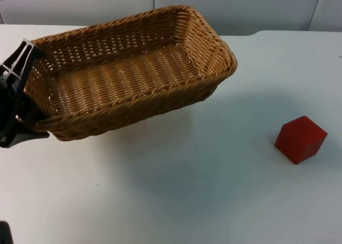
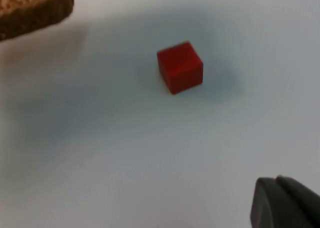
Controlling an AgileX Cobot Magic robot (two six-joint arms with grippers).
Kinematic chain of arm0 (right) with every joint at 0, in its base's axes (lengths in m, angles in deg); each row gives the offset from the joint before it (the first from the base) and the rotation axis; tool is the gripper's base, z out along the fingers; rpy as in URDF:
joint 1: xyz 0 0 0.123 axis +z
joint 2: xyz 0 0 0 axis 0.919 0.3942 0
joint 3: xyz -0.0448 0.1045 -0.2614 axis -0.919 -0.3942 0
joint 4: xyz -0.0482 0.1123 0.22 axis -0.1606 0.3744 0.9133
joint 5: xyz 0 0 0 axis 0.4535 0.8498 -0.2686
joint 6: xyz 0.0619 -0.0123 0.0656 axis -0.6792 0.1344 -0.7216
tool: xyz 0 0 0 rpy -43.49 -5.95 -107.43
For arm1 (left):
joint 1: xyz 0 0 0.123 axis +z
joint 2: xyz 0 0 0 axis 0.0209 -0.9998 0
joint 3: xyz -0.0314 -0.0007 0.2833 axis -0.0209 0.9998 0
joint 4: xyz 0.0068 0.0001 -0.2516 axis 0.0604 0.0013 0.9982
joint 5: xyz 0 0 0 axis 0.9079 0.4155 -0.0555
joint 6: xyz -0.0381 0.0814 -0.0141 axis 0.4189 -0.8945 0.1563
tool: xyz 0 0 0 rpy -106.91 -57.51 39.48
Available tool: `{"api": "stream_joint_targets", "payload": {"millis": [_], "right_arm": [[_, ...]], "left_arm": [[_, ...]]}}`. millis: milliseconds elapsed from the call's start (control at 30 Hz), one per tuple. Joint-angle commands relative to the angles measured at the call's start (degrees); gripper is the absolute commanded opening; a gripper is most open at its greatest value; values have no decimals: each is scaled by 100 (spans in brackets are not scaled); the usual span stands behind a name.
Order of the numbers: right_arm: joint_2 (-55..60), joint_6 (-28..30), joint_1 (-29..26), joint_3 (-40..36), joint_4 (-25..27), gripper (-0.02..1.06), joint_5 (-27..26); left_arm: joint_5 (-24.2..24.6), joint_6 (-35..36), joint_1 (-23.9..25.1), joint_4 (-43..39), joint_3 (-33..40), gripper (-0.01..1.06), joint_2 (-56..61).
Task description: Pick up the basket with the left hand and place the cube into the basket with the right hand.
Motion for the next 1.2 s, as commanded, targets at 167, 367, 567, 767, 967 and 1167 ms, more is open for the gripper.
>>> {"api": "stream_joint_targets", "payload": {"millis": [167, 367, 567, 767, 967, 1167], "right_arm": [[2458, 521, 17, 259, 458, 10, -808], [4445, 820, 32, 941, 640, 29, -1102], [5747, 1057, 284, 1659, 619, 46, -1113], [6450, 336, 1451, 2296, -954, 47, -1164], [6759, -384, 2429, 2848, -2396, 47, -1164], [6935, -618, 2717, 2911, -2537, 47, -1336]], "left_arm": [[138, 16, -35, 23, -13, 0, 77], [128, 16, -35, 23, -13, 0, 77], [118, 16, -35, 23, -13, 0, 77], [118, 16, -35, 23, -13, 0, 77], [118, 16, -35, 23, -13, 0, 77], [118, 16, -35, 23, -13, 0, 77]]}}
